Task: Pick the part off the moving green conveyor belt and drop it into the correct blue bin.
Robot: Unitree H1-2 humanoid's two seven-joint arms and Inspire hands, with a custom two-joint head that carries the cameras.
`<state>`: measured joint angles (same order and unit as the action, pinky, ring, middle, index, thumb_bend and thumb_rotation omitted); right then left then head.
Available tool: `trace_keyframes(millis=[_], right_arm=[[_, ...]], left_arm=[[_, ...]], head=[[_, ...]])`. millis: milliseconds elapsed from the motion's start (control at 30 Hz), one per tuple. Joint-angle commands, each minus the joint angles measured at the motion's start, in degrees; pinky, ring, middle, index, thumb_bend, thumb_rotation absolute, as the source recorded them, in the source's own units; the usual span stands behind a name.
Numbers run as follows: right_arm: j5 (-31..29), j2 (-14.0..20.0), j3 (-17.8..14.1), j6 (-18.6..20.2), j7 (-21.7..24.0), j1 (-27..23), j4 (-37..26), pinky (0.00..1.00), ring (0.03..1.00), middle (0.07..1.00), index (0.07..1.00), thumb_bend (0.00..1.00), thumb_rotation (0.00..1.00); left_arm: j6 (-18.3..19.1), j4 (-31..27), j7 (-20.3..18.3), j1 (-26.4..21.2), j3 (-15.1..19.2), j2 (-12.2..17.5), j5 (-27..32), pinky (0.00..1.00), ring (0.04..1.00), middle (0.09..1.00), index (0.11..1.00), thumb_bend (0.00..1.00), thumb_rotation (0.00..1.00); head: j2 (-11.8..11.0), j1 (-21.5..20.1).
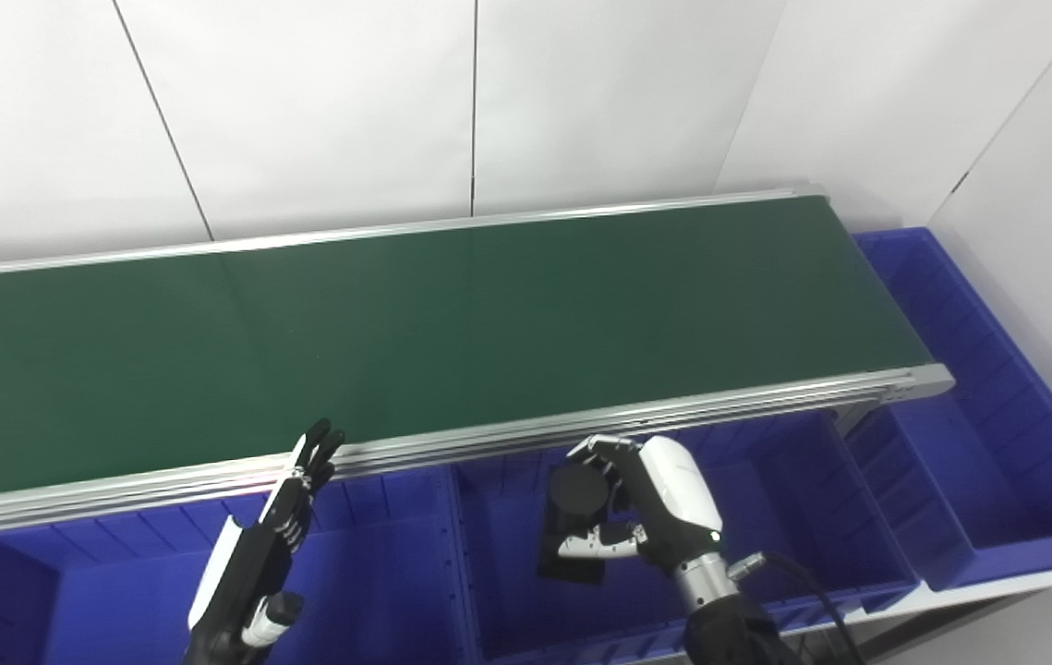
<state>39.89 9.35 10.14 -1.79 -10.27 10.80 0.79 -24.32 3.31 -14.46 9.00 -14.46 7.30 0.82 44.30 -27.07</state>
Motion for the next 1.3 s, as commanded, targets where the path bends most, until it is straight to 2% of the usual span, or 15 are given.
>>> trace_keyframes(millis=[0,133,367,600,833,867,900,967,1033,1267], right_arm=[[0.84,0.56,0.38,-3.43,-3.05,-1.09,0.27,0.27,0.37,0.46,0.534,0.51,0.0],[1.72,0.71,1.41,-3.03,-4.04,-1.82,2.46,0.27,0.369,0.463,0.535,0.51,0.0],[5.99,2.01,5.27,-3.74,-6.97,-4.09,7.78,0.24,0.364,0.444,0.535,0.51,0.0],[7.77,2.75,8.12,-3.92,-9.64,-5.55,11.08,0.22,0.359,0.445,0.536,0.51,0.0],[6.99,3.38,9.1,-1.12,-7.35,-5.18,10.0,0.31,0.401,0.501,0.538,0.51,0.0],[6.88,3.45,9.12,-0.91,-6.88,-5.12,9.79,0.38,0.496,0.582,0.596,0.74,0.13],[6.24,3.51,9.1,-0.26,-5.19,-4.98,9.18,0.41,0.528,0.609,0.616,0.82,0.17],[5.53,3.6,9.06,1.24,-2.12,-4.73,8.05,0.51,0.655,0.72,0.712,0.95,0.29],[5.23,3.6,8.87,2.6,0.23,-4.57,7.28,0.57,0.729,0.795,0.772,1.0,0.35],[5.26,3.61,8.58,4.09,2.56,-4.38,6.48,0.6,0.771,0.84,0.804,1.0,0.4]], left_arm=[[-2.49,-0.92,-0.04,-0.2,0.18,-0.18,-0.28,0.99,1.0,0.973,1.0,1.0,0.95],[-2.47,-0.97,0.07,-0.15,0.22,-0.35,-0.5,0.99,1.0,0.975,1.0,1.0,0.95],[-2.48,-0.98,0.19,-0.09,0.19,-0.29,-1.06,0.99,1.0,0.978,1.0,1.0,0.96],[-2.52,-1.47,0.22,0.23,0.17,-0.28,-1.42,0.98,1.0,0.972,1.0,1.0,0.96],[-2.56,-1.62,0.25,0.44,0.05,-0.26,-1.76,0.98,0.999,0.973,1.0,1.0,0.96],[-2.57,-1.6,0.26,0.44,0.05,-0.28,-1.8,0.98,1.0,0.975,1.0,1.0,0.96],[-2.56,-1.56,0.2,0.41,0.05,-0.28,-1.68,0.98,1.0,0.975,1.0,1.0,0.96],[-2.56,-1.41,0.14,0.33,0.07,-0.27,-1.56,0.98,1.0,0.976,1.0,1.0,0.96],[-2.56,-1.31,0.14,0.25,0.09,-0.24,-1.59,0.98,1.0,0.974,1.0,1.0,0.96],[-2.57,-1.03,0.14,0.17,0.04,-0.19,-1.77,0.98,1.0,0.977,1.0,1.0,0.97]], head=[[0.05,0.16],[-0.02,0.19],[-0.01,0.72],[0.27,0.95],[0.25,1.08],[0.25,1.08],[0.23,1.07],[0.21,1.01],[0.23,1.02],[-0.21,1.34]])
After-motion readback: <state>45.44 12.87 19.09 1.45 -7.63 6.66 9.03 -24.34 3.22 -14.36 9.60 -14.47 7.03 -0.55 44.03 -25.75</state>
